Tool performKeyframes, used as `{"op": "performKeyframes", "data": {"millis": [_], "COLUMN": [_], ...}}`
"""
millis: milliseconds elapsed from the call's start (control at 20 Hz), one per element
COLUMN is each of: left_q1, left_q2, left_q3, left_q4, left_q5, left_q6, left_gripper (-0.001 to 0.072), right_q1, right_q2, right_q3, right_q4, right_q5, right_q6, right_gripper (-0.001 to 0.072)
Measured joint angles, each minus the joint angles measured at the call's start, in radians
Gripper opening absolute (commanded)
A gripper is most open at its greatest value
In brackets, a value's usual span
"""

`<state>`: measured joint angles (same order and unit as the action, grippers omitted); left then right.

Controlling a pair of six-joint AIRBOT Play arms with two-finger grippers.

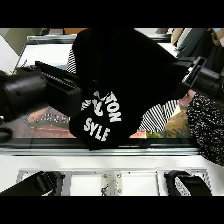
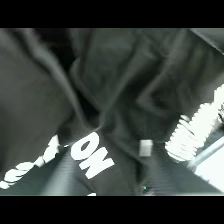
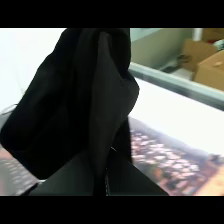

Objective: Fold the clothes and pants, and hang the long-sleeved shirts on hangers.

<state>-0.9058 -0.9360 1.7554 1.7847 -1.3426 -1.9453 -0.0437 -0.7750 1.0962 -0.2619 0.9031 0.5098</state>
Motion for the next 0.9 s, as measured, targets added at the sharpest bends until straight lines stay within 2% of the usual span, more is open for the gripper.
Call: {"op": "performKeyframes", "data": {"millis": [50,150,300,650,800,900], "left_q1": [0.019,0.048,0.088,0.133,0.137,0.138], "left_q2": [0.005,0.011,0.014,0.014,-0.002,-0.026], "left_q3": [0.000,-0.001,-0.001,-0.001,-0.001,-0.001], "left_q4": [0.003,0.002,0.002,0.002,0.002,0.002], "left_q5": [0.000,0.000,0.005,0.042,0.059,0.064], "left_q6": [0.000,0.000,0.001,0.035,0.048,0.058], "left_gripper": [0.0015,0.0014,0.0014,0.0014,0.0014,0.0014], "right_q1": [-0.006,-0.040,-0.148,-0.494,-0.622,-0.693], "right_q2": [0.015,0.048,0.097,0.173,0.169,0.148], "right_q3": [0.000,0.002,0.006,0.054,0.119,0.180], "right_q4": [-0.040,-0.138,-0.322,-0.790,-0.937,-0.996], "right_q5": [-0.035,-0.104,-0.167,-0.206,-0.211,-0.215], "right_q6": [0.016,0.082,0.250,0.672,0.808,0.860], "right_gripper": [0.0006,0.0007,0.0007,0.0007,0.0007,0.0007]}}
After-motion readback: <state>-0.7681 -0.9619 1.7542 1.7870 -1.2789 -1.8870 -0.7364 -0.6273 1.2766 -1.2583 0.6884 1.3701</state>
